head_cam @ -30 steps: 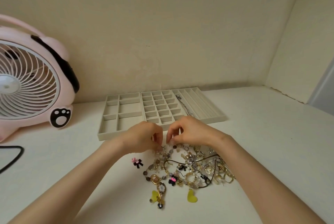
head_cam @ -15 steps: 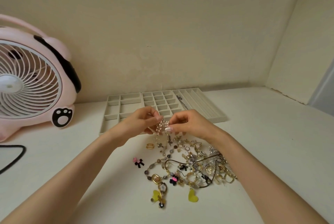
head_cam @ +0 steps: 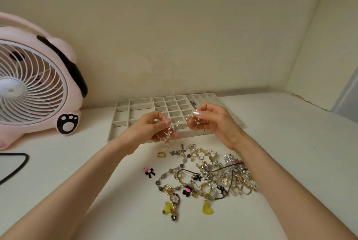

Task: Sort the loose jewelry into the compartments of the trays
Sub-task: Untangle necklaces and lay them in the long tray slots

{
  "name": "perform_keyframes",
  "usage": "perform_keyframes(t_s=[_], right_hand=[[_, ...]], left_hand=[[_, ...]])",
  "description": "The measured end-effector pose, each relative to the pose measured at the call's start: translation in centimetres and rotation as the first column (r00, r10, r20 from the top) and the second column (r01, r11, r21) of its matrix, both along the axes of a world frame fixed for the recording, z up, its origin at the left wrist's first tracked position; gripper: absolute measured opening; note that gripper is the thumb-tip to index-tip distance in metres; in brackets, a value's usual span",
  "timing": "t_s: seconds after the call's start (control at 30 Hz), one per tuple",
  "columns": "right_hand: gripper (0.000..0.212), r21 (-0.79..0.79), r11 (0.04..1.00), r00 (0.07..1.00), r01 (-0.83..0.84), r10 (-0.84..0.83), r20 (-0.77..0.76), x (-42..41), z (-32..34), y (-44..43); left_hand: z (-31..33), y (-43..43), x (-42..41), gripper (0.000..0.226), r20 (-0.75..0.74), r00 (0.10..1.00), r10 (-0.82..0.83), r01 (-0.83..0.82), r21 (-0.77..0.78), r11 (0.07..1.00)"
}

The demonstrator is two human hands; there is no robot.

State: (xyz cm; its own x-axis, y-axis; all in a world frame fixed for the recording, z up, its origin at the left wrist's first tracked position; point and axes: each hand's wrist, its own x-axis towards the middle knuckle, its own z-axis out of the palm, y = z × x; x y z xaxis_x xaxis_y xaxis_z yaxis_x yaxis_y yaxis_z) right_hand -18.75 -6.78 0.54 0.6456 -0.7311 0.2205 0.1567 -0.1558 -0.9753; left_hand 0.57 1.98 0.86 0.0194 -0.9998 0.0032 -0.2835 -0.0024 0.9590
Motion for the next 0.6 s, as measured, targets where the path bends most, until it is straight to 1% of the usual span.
perform_keyframes(t_s=[0.13,0.27,0.3,0.4,0.47,0.6], right_hand=[[0.012,-0.001,1.0,1.0,0.016,-0.016,0.022,0.03,0.28,0.23],[0.013,-0.019,0.998,0.998,0.056,-0.056,-0.001,0.05,0.53,0.38],[0.013,-0.03,0.997,0.998,0.065,-0.065,-0.013,0.03,0.57,0.38],[0.01,-0.068,0.994,0.995,0.09,-0.092,-0.024,-0.04,0.73,0.39],[0.009,-0.087,0.99,0.993,0.114,-0.117,-0.026,-0.09,0.82,0.4],[0.005,-0.093,0.985,0.989,0.144,-0.147,-0.028,-0.31,0.83,0.25]], left_hand=[[-0.03,0.13,-0.22,0.015,0.049,0.999,-0.011,0.011,0.002,1.0],[-0.02,0.2,-0.25,0.031,0.119,0.992,-0.04,0.045,-0.041,0.998],[-0.04,0.22,-0.27,0.031,0.153,0.987,-0.05,0.059,-0.057,0.997],[-0.3,0.06,-0.26,0.02,0.246,0.969,-0.033,0.06,-0.101,0.993],[-0.5,-0.22,-0.2,0.018,0.239,0.971,0.008,0.022,-0.122,0.992],[-0.38,-0.39,-0.12,0.025,0.129,0.991,0.033,-0.012,-0.163,0.987]])
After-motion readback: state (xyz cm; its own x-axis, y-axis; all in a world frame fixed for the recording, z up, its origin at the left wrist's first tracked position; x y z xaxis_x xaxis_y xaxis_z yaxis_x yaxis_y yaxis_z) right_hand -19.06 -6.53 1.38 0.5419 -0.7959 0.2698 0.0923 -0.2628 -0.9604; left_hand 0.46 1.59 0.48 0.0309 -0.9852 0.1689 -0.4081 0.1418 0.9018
